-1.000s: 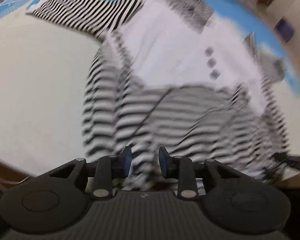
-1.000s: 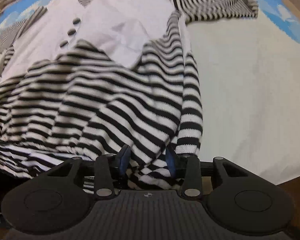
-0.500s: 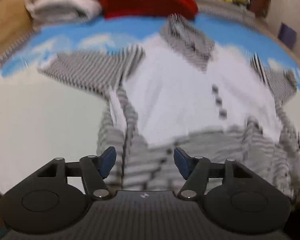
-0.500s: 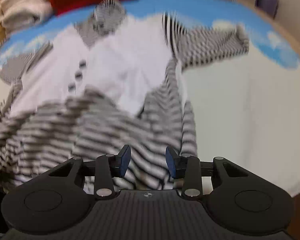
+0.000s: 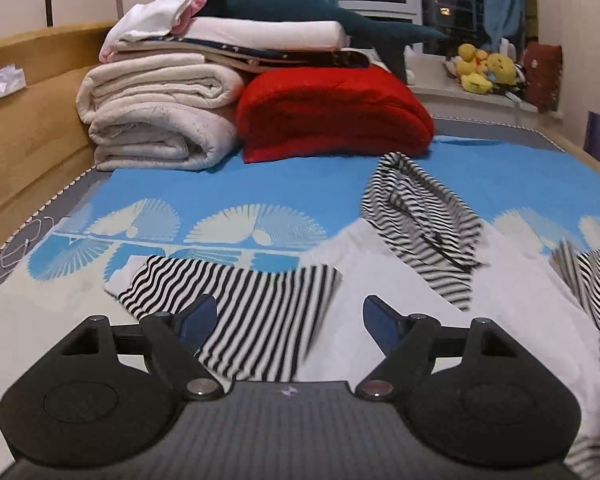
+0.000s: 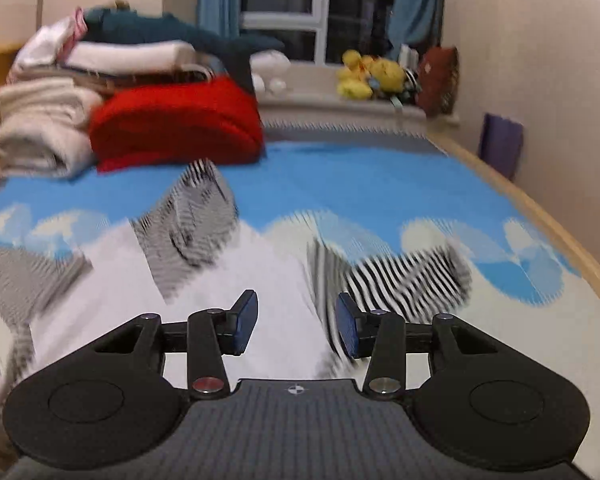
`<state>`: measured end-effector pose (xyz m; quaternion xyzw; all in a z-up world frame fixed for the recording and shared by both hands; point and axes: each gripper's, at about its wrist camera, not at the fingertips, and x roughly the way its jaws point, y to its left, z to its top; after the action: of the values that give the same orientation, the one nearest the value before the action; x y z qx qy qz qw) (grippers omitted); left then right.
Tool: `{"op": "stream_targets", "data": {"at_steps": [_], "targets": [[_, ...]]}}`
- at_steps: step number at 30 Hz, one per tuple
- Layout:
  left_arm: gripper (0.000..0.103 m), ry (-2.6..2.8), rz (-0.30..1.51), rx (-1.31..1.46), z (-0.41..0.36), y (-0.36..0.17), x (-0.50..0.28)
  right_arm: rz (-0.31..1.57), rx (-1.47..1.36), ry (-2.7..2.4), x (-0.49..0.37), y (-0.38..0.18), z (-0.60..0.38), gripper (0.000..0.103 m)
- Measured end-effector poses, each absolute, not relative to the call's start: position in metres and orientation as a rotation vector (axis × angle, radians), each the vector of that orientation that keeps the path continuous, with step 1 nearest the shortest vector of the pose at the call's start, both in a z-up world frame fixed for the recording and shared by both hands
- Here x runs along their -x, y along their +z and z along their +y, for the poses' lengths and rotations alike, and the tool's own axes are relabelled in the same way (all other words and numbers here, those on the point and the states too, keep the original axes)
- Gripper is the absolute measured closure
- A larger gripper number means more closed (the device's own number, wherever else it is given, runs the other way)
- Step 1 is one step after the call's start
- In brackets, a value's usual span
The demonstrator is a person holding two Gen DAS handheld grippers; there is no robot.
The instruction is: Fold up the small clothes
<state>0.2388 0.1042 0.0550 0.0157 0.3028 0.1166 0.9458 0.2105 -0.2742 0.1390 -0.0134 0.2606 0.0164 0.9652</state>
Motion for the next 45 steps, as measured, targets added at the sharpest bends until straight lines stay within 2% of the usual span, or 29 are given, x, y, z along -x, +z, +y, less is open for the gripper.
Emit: {"op": "stream_targets", "data": {"at_steps": [3,6,8,13,19,23,30,34,35,36,37,42,44,45], "targets": [[0.018,0.279,0.622,-0.025,0.124,0.025,-0.257,0.472,0.046,0.069,-0.239,0.138,-0.258,0.060],[0.019,0.306,0.721,0.021,0.146,0.001,-0.277,0.483,0.040,0.100,-0.263,0.120,-0.247,0.062],[0.019,0.338,0.687,0.013,0.157,-0.002,-0.284,0.498,0.024,0.106,-0.273,0.101,-0.245,0.062],[0.019,0.374,0.721,0.091,0.199,-0.019,-0.308,0.666,-0.059,0.108,-0.294,0.053,-0.240,0.062],[0.019,0.500,0.737,0.100,0.255,-0.054,-0.334,0.667,0.065,0.130,-0.308,0.038,-0.217,0.061],[0.020,0.592,0.714,0.170,0.304,-0.070,-0.341,0.729,0.004,0.162,-0.319,0.033,-0.228,0.061],[0.022,0.685,0.678,0.217,0.363,-0.090,-0.354,0.743,0.061,0.153,-0.321,0.030,-0.229,0.061],[0.036,0.699,0.745,0.282,0.381,-0.108,-0.363,0.774,0.099,0.146,-0.324,0.023,-0.230,0.061],[0.045,0.697,0.734,0.264,0.378,-0.108,-0.362,0.780,0.106,0.141,-0.325,0.022,-0.231,0.061],[0.076,0.667,0.736,0.251,0.376,-0.107,-0.364,0.785,0.113,0.134,-0.326,0.021,-0.232,0.061],[0.098,0.621,0.740,0.244,0.372,-0.103,-0.366,0.792,0.120,0.125,-0.327,0.020,-0.233,0.061],[0.099,0.605,0.657,0.169,0.332,-0.057,-0.367,0.846,0.119,0.053,-0.331,0.016,-0.248,0.061],[0.099,0.543,0.590,0.149,0.300,-0.025,-0.363,0.861,0.099,0.017,-0.333,0.016,-0.259,0.065],[0.099,0.493,0.556,0.147,0.278,-0.008,-0.361,0.866,0.081,-0.004,-0.334,0.018,-0.266,0.074]]}}
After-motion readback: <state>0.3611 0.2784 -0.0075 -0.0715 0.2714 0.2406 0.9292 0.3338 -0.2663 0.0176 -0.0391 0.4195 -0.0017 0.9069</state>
